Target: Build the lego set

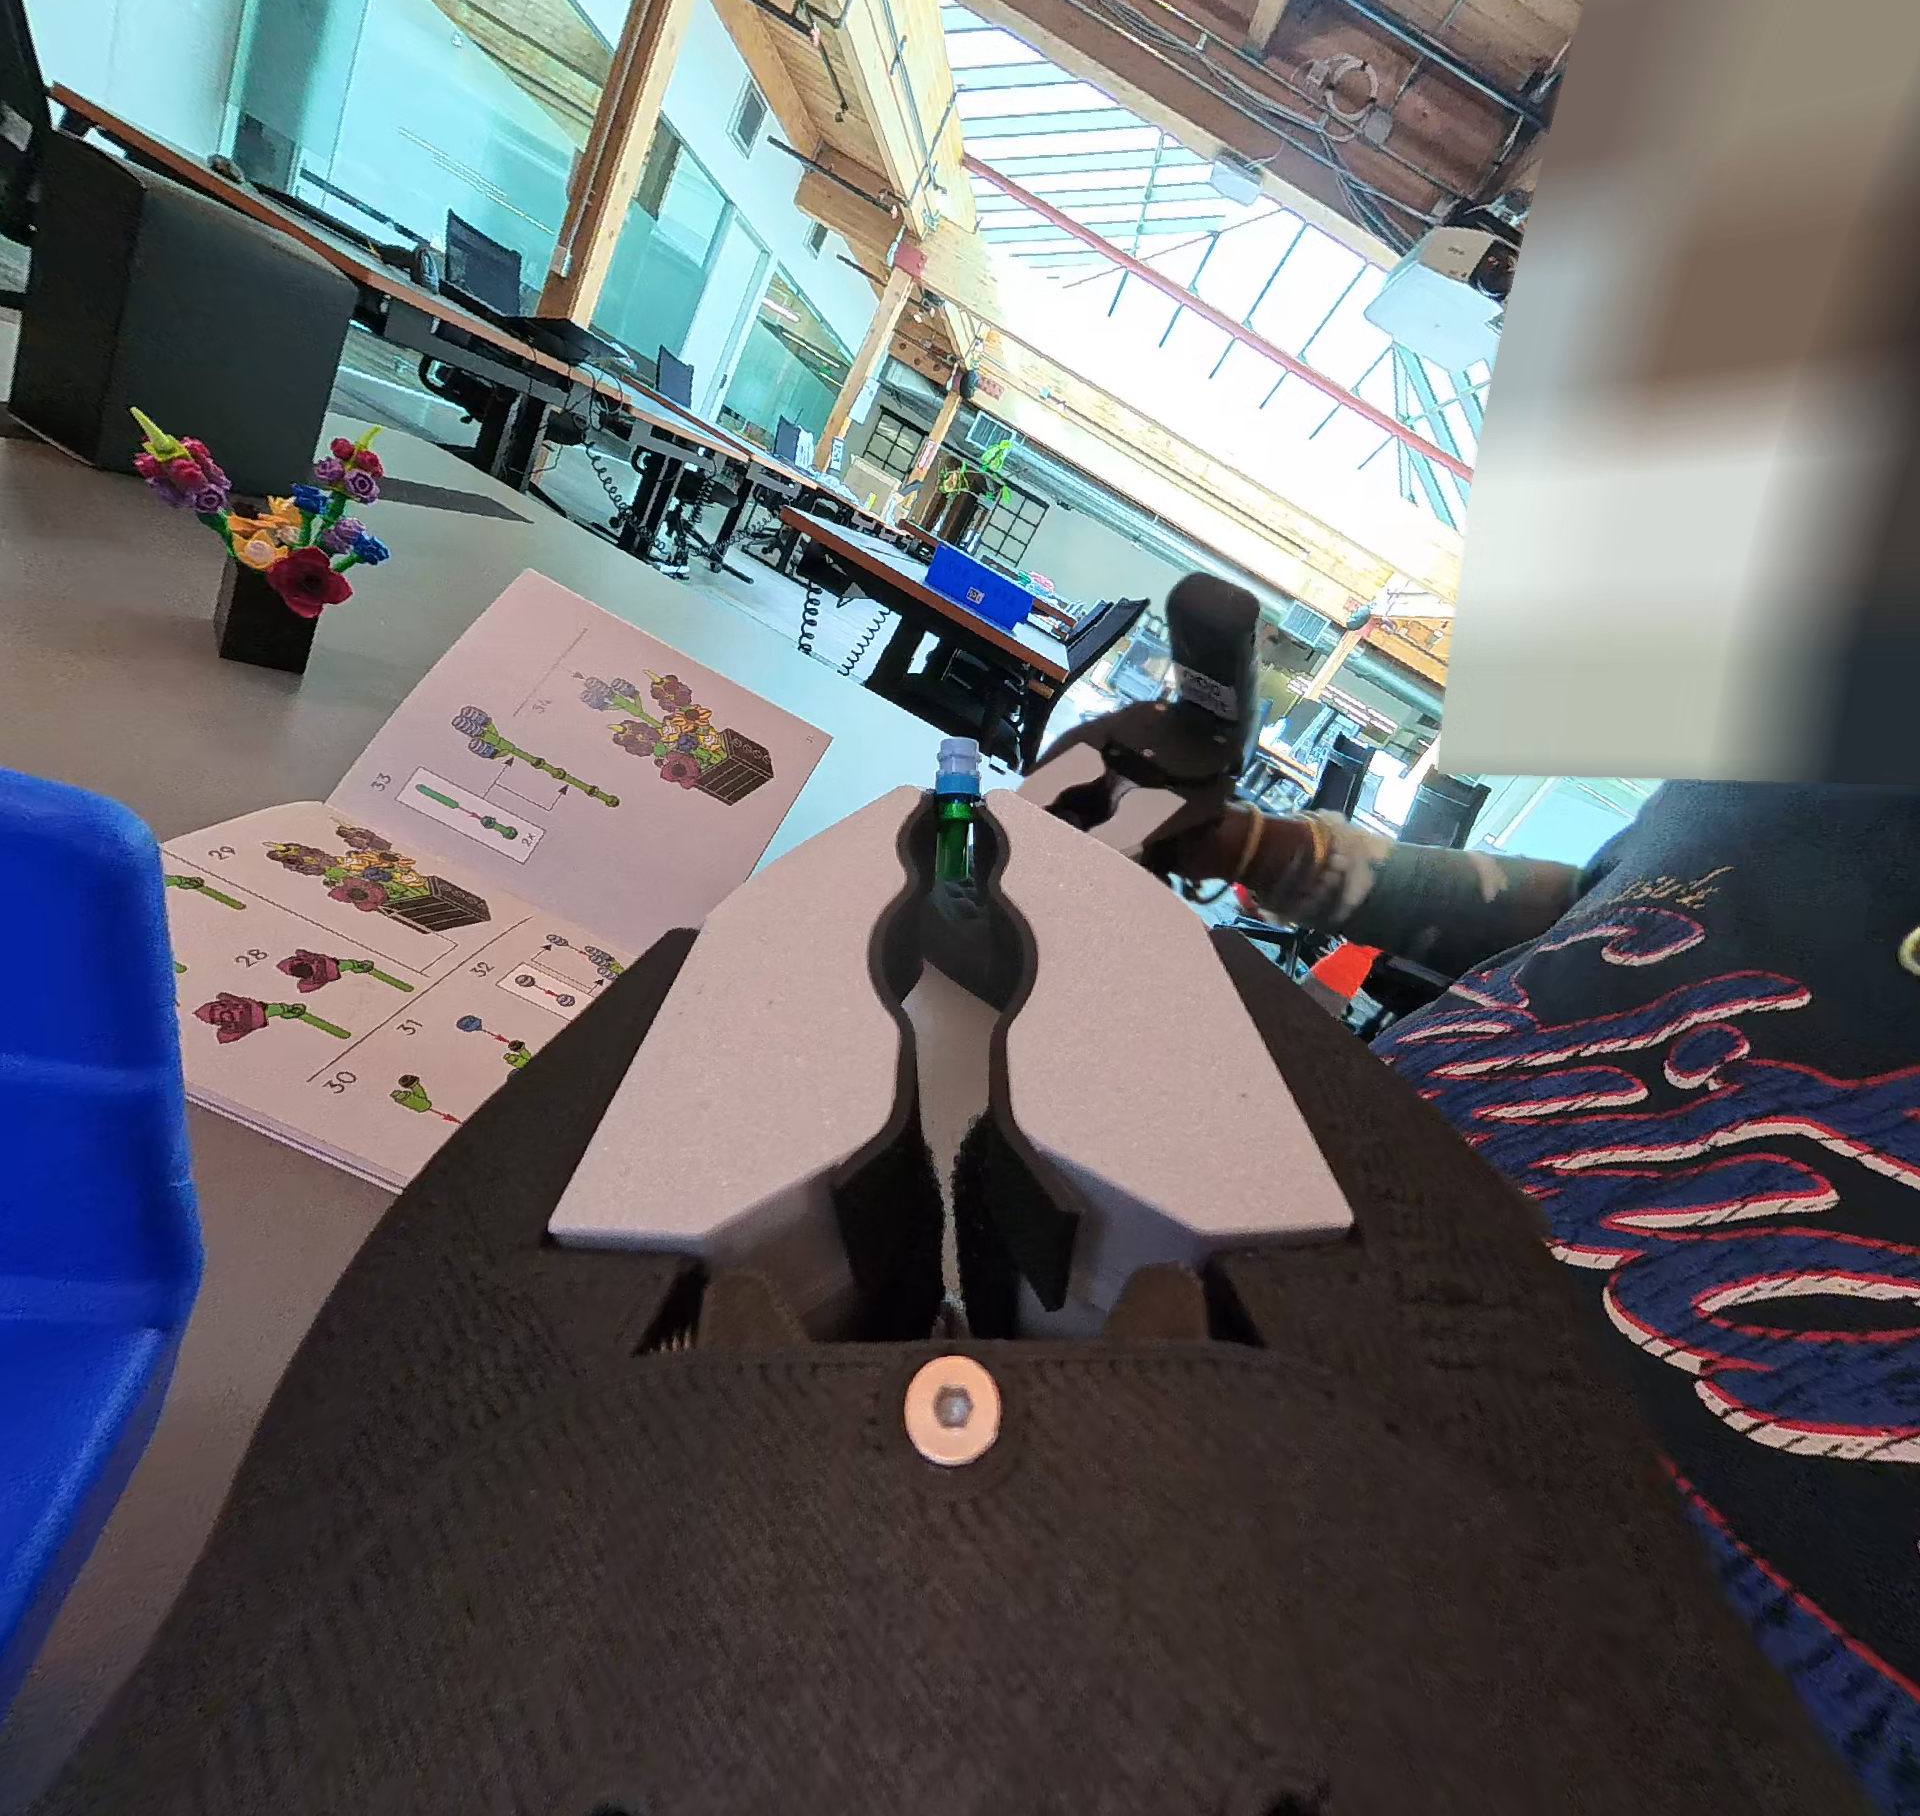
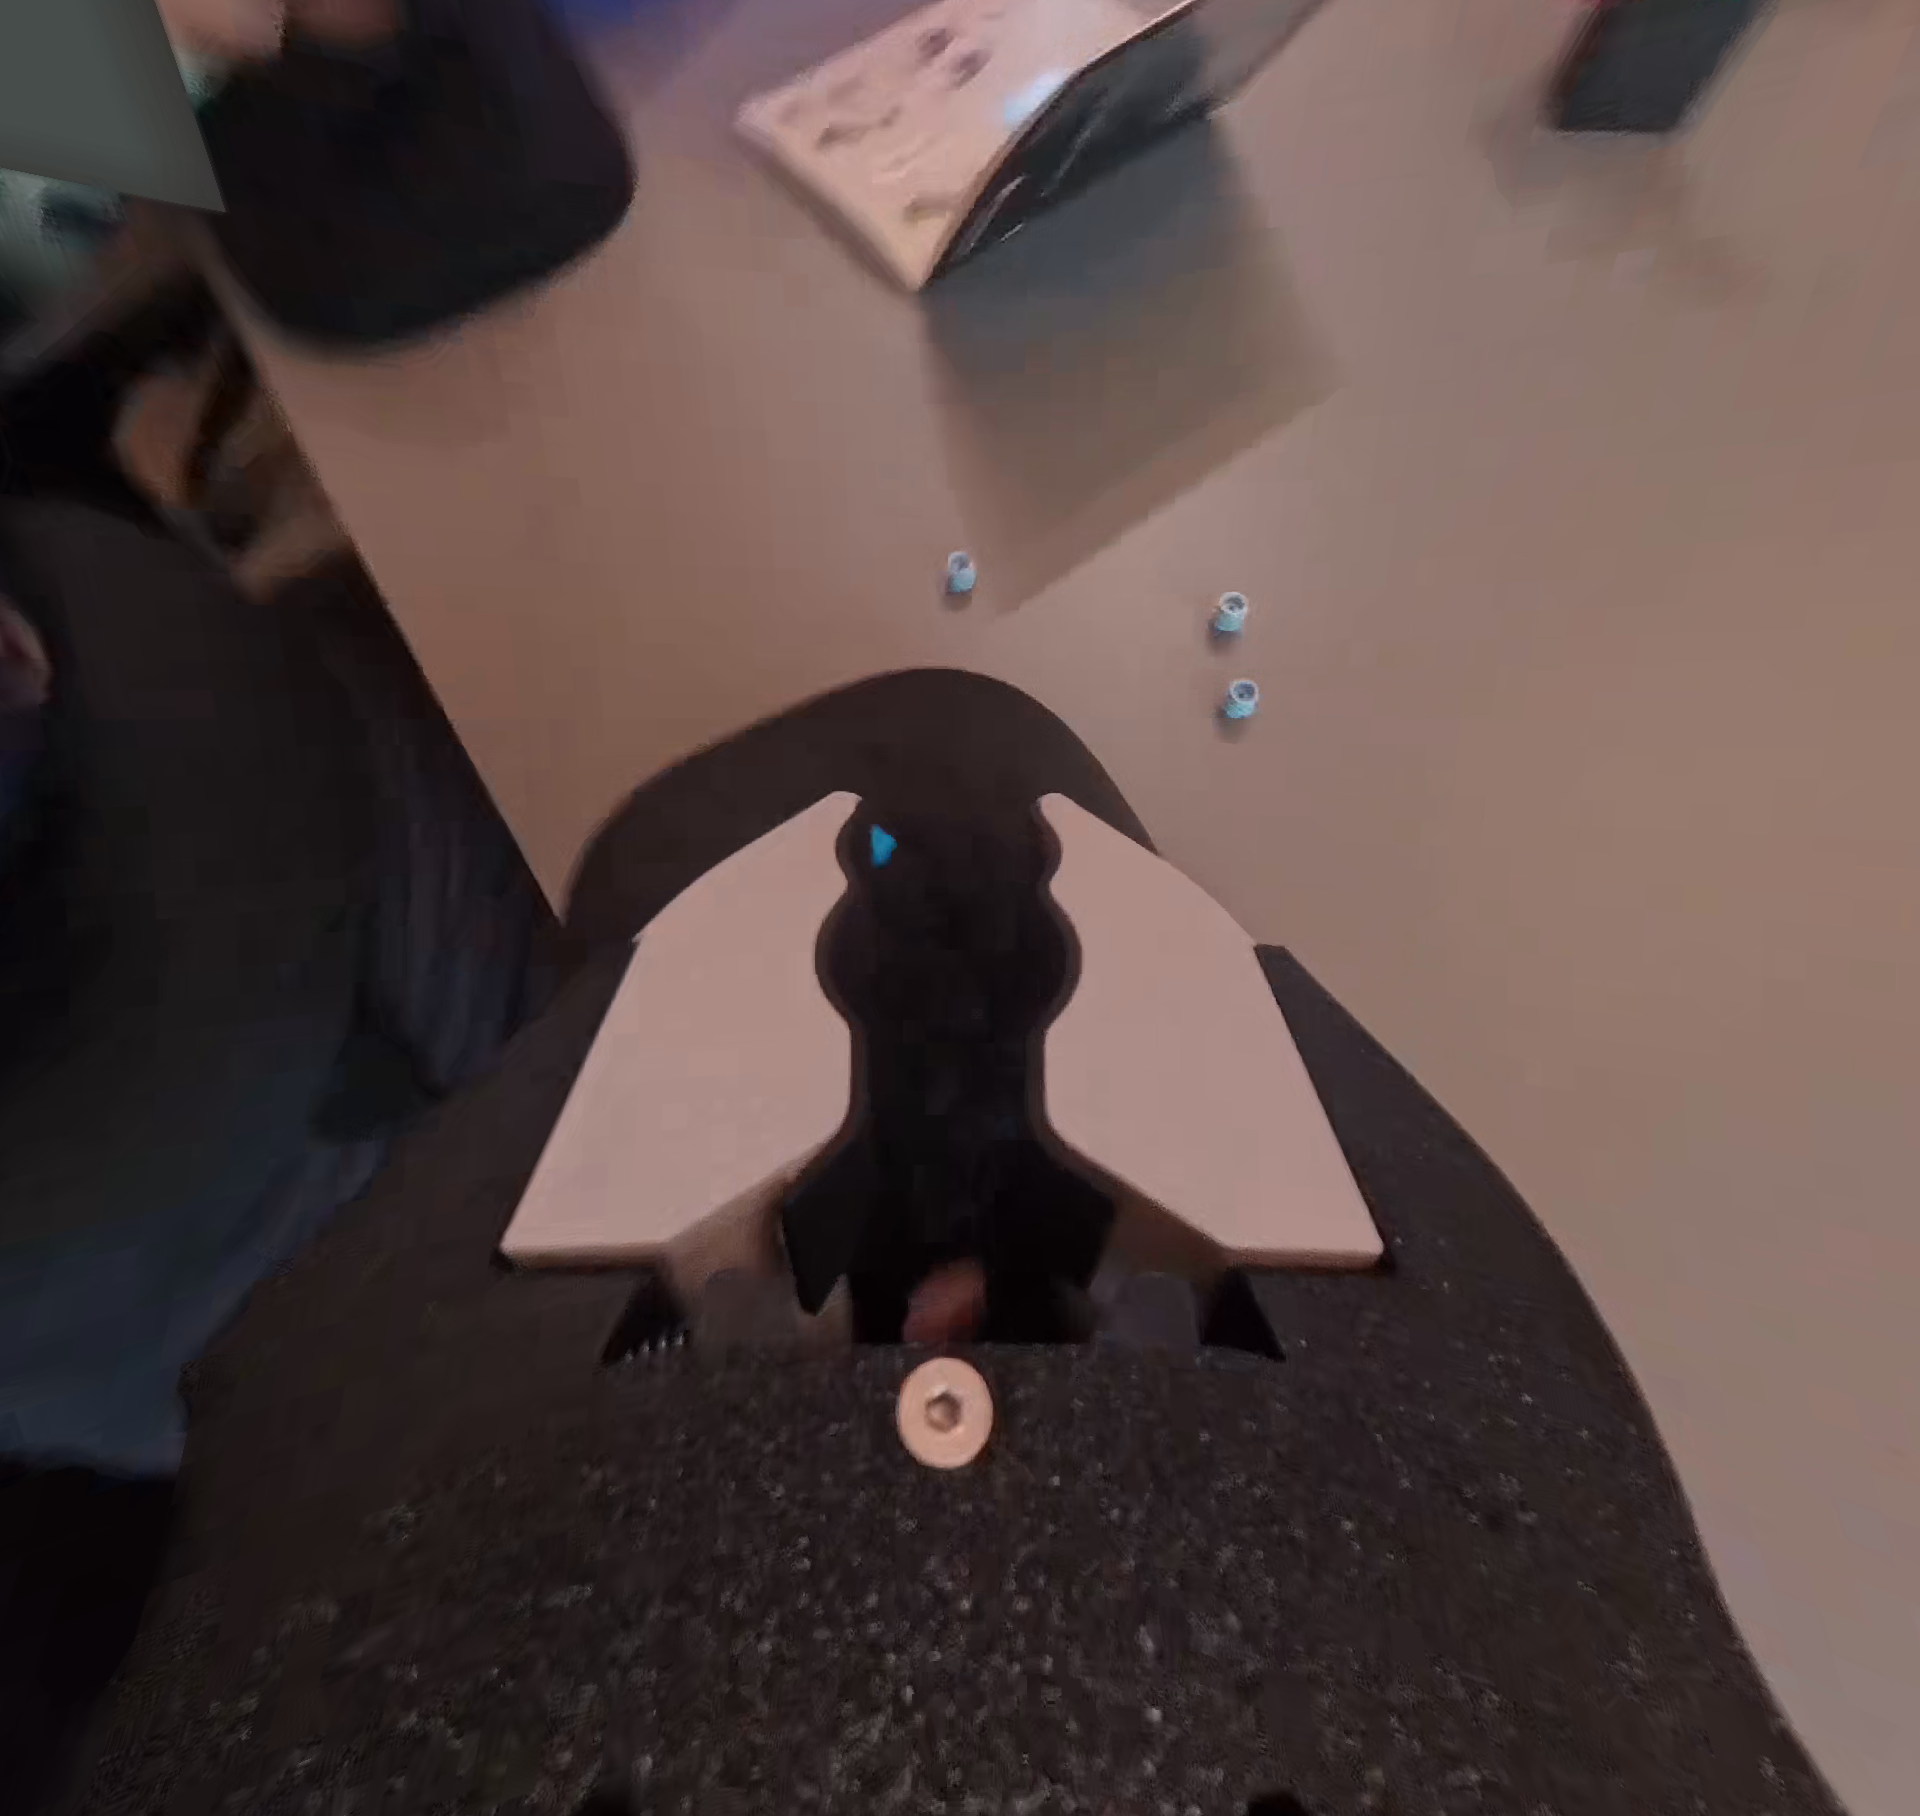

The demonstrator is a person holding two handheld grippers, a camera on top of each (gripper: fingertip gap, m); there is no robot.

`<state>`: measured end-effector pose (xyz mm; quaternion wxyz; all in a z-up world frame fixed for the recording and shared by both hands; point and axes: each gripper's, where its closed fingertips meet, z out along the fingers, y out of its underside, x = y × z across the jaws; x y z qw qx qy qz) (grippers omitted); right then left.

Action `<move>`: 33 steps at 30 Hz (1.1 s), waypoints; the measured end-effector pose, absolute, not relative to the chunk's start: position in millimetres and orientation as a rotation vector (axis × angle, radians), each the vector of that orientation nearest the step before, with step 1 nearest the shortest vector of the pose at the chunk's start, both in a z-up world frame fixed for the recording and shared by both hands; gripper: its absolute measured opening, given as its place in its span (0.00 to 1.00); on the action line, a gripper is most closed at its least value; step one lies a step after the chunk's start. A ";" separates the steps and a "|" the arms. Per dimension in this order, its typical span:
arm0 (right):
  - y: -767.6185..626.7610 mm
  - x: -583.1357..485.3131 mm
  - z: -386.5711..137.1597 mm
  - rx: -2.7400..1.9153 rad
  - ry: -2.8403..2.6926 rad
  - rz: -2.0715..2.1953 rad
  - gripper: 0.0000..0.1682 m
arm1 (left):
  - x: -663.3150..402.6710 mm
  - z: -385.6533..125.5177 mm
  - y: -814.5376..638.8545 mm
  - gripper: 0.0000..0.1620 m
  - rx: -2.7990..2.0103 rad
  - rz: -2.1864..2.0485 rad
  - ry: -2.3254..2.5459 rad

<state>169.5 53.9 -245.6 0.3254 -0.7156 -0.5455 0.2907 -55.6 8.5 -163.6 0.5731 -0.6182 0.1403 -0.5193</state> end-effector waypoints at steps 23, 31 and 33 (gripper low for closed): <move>42.5 168.7 -262.1 -2.021 -0.651 0.164 0.09 | -64.6 -158.6 7.7 0.04 -1.391 -1.225 0.278; 40.5 171.1 -263.1 -2.008 -0.691 0.031 0.07 | -69.7 -154.7 5.9 0.04 -1.346 -1.260 0.255; 42.5 170.9 -263.7 -2.009 -0.678 0.035 0.07 | -72.0 -153.3 5.2 0.04 -1.329 -1.268 0.244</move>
